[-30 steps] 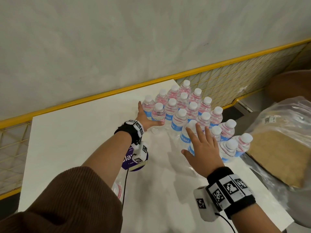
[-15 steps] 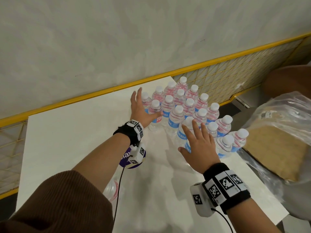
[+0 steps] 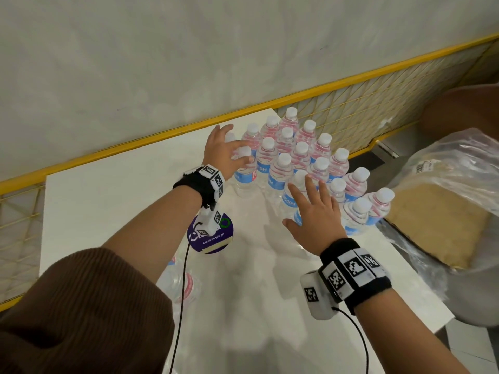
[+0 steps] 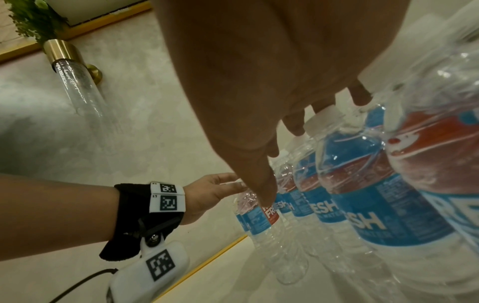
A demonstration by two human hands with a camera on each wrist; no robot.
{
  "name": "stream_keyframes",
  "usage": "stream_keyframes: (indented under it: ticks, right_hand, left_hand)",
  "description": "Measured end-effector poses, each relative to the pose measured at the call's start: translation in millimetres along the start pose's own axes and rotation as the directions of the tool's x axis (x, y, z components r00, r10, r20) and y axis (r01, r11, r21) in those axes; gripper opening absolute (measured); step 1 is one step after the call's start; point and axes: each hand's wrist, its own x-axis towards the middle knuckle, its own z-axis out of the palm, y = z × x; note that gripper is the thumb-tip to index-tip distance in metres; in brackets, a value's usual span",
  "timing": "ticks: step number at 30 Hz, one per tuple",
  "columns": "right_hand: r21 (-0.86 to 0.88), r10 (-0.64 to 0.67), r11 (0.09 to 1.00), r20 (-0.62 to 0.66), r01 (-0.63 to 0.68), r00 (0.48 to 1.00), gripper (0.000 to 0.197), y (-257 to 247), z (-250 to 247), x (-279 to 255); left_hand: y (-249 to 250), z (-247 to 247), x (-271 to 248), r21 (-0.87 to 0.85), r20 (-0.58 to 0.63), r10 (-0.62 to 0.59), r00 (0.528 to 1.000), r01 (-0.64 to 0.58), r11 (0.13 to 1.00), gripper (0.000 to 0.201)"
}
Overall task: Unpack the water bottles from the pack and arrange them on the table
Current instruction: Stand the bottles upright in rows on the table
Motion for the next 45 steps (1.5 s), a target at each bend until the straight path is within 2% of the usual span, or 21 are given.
stream_keyframes:
  ticks: [3, 5, 7, 11, 15, 23, 25, 28, 31, 33, 36, 40, 45]
  right_hand:
    - [0.035, 0.011, 0.999, 0.005, -0.011, 1.0, 0.075, 0.0, -2.4, -0.2]
    - [0.058, 0.034, 0.998, -0.01, -0.034, 0.999, 0.074, 1.9, -6.5, 0.6]
    - [0.024, 0.04, 0.999, -0.031, -0.039, 0.999, 0.074, 6.1, -8.3, 1.8]
    - [-0.052, -0.005, 0.999, -0.009, 0.004, 1.0, 0.077, 11.6, -2.8, 2.7]
    - [-0.05, -0.011, 0.999, 0.006, 0.011, 1.0, 0.079, 11.9, -2.2, 4.0]
    - [-0.063, -0.016, 0.998, 0.012, 0.017, 1.0, 0.079, 12.0, -2.6, 4.1]
    - [-0.063, -0.016, 0.998, 0.013, 0.017, 1.0, 0.08, 12.0, -2.5, 4.0]
    - [-0.056, -0.016, 0.998, 0.024, 0.017, 1.0, 0.08, 12.6, -2.7, 4.7]
    - [-0.059, -0.018, 0.998, 0.027, 0.02, 0.999, 0.08, 13.0, -2.4, 4.9]
    - [-0.054, -0.018, 0.998, 0.032, 0.02, 0.999, 0.081, 13.1, -2.5, 4.9]
    - [-0.057, -0.017, 0.998, 0.038, 0.019, 0.999, 0.081, 13.7, -2.5, 5.2]
    - [-0.056, -0.015, 0.998, 0.037, 0.017, 0.999, 0.081, 13.6, -2.2, 6.0]
    - [-0.059, -0.015, 0.998, 0.039, 0.017, 0.999, 0.082, 13.7, -1.6, 5.6]
  left_hand:
    - [3.1, 0.0, -1.1, 0.056, -0.013, -0.036, 0.999, 0.037, 0.998, 0.046]
    - [4.5, -1.3, -3.0, 0.034, 0.0, -0.066, 0.998, 0.066, 0.997, 0.047]
    - [4.3, -4.0, -5.3, -0.04, 0.034, -0.123, 0.992, 0.125, 0.991, 0.049]
    - [-4.9, -8.5, -7.8, -0.225, 0.186, -0.257, 0.948, 0.295, 0.929, 0.062]
    - [-12.2, -0.2, -12.6, -0.265, 0.232, -0.166, 0.958, 0.227, 0.937, 0.09]
    - [-12.9, 6.1, -8.4, -0.258, 0.196, -0.164, 0.967, 0.212, 0.942, 0.096]
    - [-14.8, 9.2, -11.8, -0.253, 0.203, -0.161, 0.966, 0.21, 0.944, 0.106]
    - [-17.8, 12.7, -18.6, -0.372, 0.19, -0.186, 0.964, 0.246, 0.895, 0.123]
    - [-21.6, 11.0, -21.1, -0.359, 0.213, -0.323, 0.922, 0.381, 0.852, 0.101]
    - [-27.7, 10.9, -18.6, -0.324, 0.233, -0.341, 0.911, 0.403, 0.856, 0.087]
    - [-29.0, 12.4, -13.5, -0.301, 0.208, -0.345, 0.915, 0.396, 0.868, 0.073]
    - [-28.6, 7.4, -2.7, -0.248, 0.074, -0.342, 0.937, 0.349, 0.904, 0.067]
    - [-28.6, 0.6, 7.4, -0.325, 0.135, -0.238, 0.962, 0.27, 0.906, 0.058]
